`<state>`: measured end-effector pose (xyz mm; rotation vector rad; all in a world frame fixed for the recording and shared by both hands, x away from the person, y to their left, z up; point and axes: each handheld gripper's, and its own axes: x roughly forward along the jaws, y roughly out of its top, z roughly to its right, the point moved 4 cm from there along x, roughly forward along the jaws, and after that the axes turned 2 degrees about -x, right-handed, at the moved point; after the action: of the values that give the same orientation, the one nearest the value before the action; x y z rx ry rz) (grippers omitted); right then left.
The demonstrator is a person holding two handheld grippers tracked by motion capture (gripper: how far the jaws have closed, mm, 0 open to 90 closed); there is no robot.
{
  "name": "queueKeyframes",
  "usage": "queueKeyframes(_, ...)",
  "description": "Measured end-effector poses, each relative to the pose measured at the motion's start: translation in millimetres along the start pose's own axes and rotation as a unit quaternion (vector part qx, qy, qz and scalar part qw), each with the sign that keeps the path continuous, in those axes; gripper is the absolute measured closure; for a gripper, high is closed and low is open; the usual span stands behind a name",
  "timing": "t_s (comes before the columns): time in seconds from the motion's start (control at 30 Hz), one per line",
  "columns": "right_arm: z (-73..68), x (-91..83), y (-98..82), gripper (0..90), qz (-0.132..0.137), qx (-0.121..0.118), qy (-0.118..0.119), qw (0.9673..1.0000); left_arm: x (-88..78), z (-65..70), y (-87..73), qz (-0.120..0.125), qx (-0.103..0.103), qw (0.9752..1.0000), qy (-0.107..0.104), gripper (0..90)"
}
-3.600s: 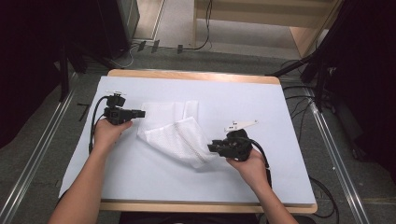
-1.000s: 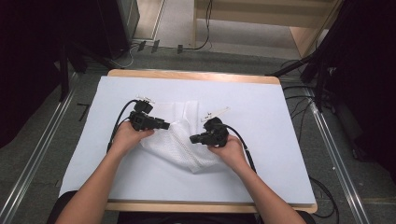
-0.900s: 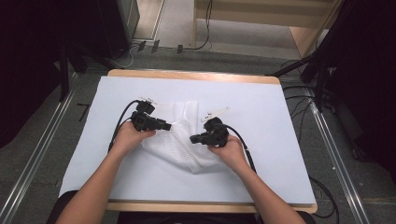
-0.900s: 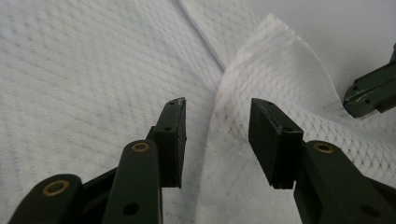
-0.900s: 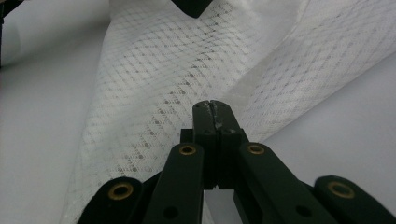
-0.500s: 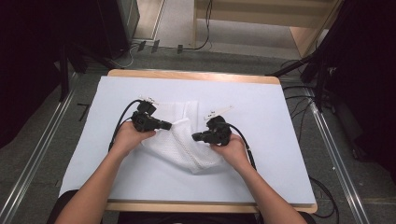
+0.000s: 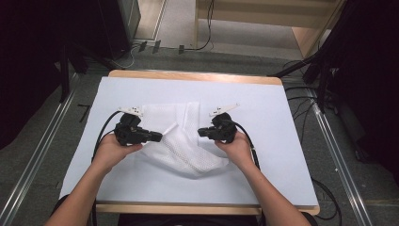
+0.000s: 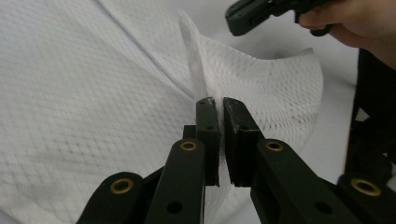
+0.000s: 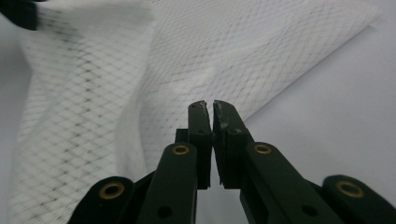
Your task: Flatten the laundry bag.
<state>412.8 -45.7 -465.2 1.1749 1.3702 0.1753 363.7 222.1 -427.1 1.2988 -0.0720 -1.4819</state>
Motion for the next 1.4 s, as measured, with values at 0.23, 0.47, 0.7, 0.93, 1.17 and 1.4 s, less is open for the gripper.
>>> queueKeyframes(0.23, 3.5, 20.2, 4.7, 80.0, -0.012, 0.004, -0.018, 0.9998, -9.0, 5.9, -16.0, 0.000, -0.002, 1.0000, -0.002, 85.3)
queueKeyframes(0.47, 11.4, 34.8, 8.0, 67.5, -0.024, 0.001, -0.060, 0.9979, -12.9, 6.0, -31.0, -0.002, -0.020, 0.9998, 0.004, 84.7)
queueKeyframes(0.7, 19.6, 42.7, 9.9, 65.5, -0.026, 0.014, -0.073, 0.9969, -13.6, 5.3, -36.8, -0.002, -0.024, 0.9997, 0.010, 85.5)
queueKeyframes(0.93, 17.2, 51.5, 11.0, 90.0, -0.038, 0.002, -0.074, 0.9965, -15.4, 4.2, -37.4, 0.006, -0.021, 0.9996, 0.017, 85.7)
queueKeyframes(1.17, 28.7, 40.5, 15.3, 90.0, -0.033, 0.018, -0.067, 0.9970, -15.8, 5.7, -33.1, 0.016, -0.013, 0.9996, 0.018, 85.8)
queueKeyframes(1.4, 52.7, 21.4, 16.9, 90.0, -0.014, 0.041, -0.087, 0.9952, -15.0, 5.4, -29.5, 0.023, -0.006, 0.9995, 0.022, 85.9)
